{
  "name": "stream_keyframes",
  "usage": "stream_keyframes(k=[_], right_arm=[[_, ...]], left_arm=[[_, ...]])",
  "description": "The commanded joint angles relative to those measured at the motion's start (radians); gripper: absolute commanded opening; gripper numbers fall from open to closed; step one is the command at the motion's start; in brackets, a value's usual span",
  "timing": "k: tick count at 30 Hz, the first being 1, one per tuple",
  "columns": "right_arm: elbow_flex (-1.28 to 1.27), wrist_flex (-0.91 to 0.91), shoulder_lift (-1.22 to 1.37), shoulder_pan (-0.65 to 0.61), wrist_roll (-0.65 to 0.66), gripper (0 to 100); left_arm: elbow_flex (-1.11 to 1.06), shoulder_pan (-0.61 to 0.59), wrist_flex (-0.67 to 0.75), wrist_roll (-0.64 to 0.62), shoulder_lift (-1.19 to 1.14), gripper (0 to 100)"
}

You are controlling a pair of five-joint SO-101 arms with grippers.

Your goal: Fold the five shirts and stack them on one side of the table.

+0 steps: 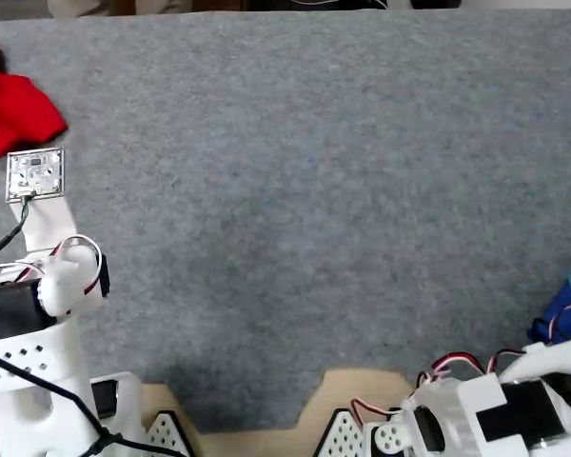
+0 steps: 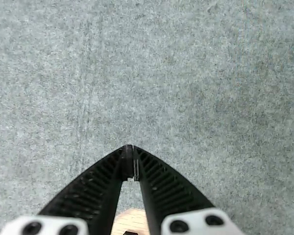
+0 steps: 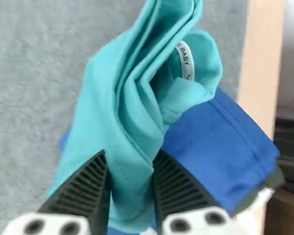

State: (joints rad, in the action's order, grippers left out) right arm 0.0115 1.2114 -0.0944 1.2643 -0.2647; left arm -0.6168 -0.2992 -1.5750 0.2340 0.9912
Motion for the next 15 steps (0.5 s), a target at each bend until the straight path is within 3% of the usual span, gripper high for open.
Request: stream_keyframes(k=[1,6,11,15], right_arm=[[0.039,0.025,-0.061,0.053,0.035,0.8],[0.013,0.028,-0.065,0.096,0.118,0.9],[0.002,0.044,-0.068,0.154,0.305,0.9],[0.005,0.109,-0.068,0.176,0.353,1.7]], left_arm=[[0.011,-0.005,0.003,0.011,0.013,2],[0.011,-0.005,0.011,0.011,0.013,2],[0.011,-0.005,0.032,0.012,0.012,2],[0.011,-0.005,0.054,0.012,0.005,2]])
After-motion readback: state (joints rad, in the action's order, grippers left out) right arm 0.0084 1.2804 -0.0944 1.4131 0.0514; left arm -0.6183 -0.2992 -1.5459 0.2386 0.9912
